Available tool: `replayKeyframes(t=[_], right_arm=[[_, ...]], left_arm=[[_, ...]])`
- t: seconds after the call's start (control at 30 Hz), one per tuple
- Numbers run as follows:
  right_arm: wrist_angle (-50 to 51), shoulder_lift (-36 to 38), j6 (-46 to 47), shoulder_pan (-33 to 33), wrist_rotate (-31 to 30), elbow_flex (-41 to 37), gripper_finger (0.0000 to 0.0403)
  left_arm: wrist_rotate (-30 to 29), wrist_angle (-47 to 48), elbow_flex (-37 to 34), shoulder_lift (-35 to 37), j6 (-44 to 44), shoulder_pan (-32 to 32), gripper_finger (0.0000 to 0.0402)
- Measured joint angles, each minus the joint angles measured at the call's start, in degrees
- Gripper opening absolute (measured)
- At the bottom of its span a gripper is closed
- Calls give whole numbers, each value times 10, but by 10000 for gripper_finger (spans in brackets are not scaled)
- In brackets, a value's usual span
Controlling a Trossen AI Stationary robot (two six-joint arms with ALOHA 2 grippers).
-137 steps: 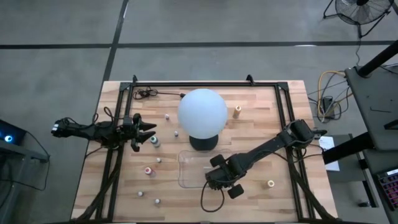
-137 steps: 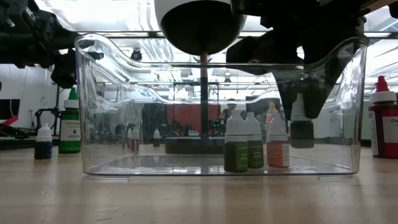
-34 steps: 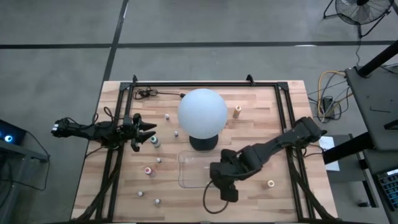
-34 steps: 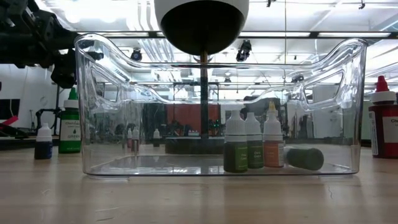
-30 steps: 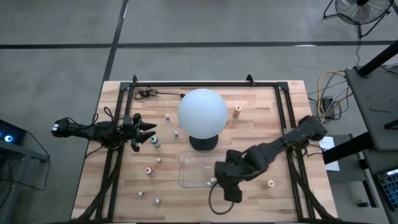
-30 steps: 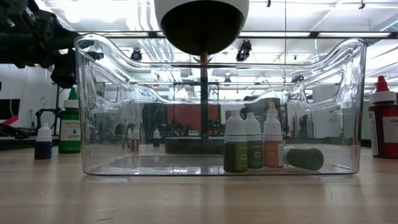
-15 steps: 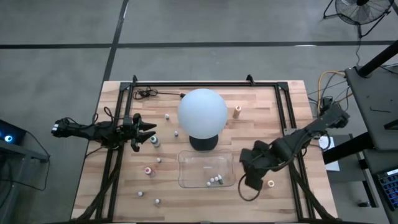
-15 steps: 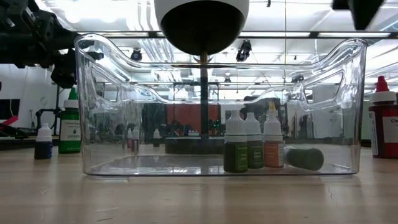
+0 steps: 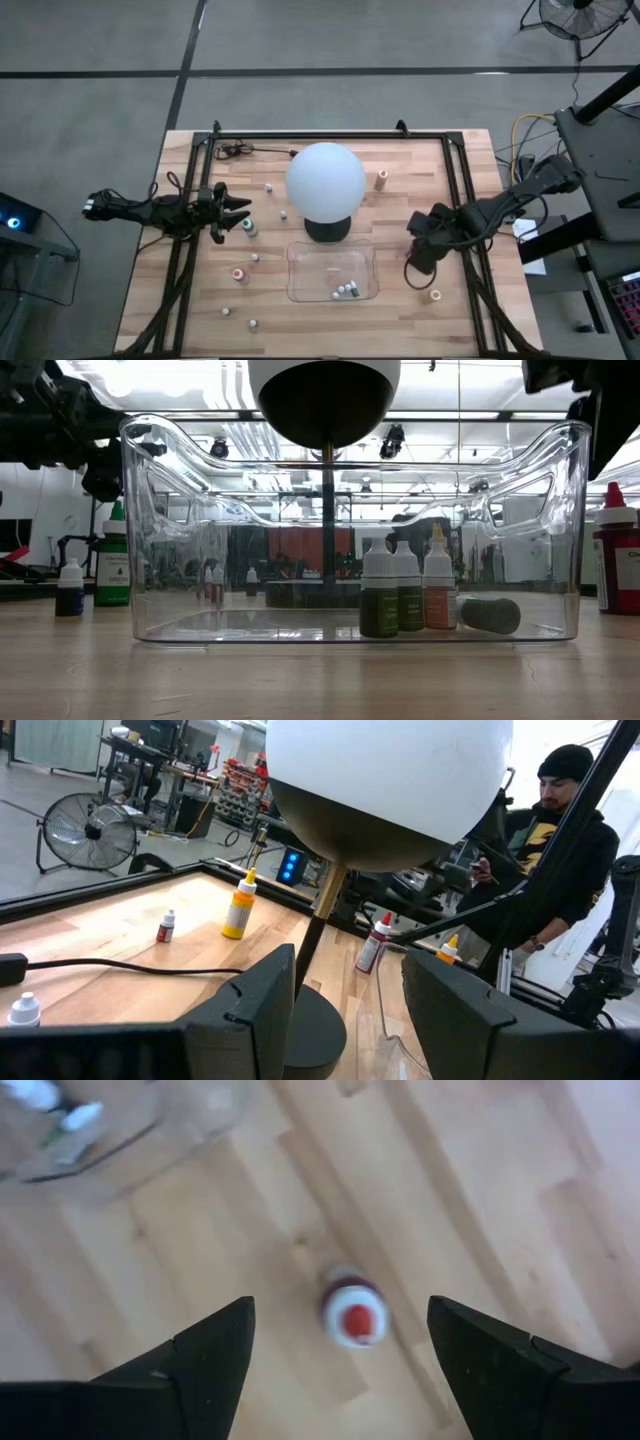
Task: Pick & Place food coloring
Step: Put the small orange food coloring bottle into the transparent bin
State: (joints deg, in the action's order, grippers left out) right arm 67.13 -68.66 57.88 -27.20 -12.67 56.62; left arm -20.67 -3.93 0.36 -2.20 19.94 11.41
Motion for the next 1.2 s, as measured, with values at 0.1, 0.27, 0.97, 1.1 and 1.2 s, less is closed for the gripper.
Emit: replayKeyframes(t=[0.1, 0.27, 0.97, 1.1, 1.2], right_arm=[[0, 23, 16, 12, -14, -28, 289], [-1, 45, 1, 25, -18, -57, 301], [-33, 33, -302, 292, -46, 23, 309], [-34, 12, -354, 359, -20, 51, 305], [-35, -9, -400, 407, -16, 82, 304]], left_arm=[[0, 0, 0, 0, 0, 0, 161], [0, 0, 0, 0, 0, 0, 161], [0, 1, 0, 0, 0, 0, 161], [0, 1, 0, 0, 0, 0, 161], [0, 1, 0, 0, 0, 0, 161]])
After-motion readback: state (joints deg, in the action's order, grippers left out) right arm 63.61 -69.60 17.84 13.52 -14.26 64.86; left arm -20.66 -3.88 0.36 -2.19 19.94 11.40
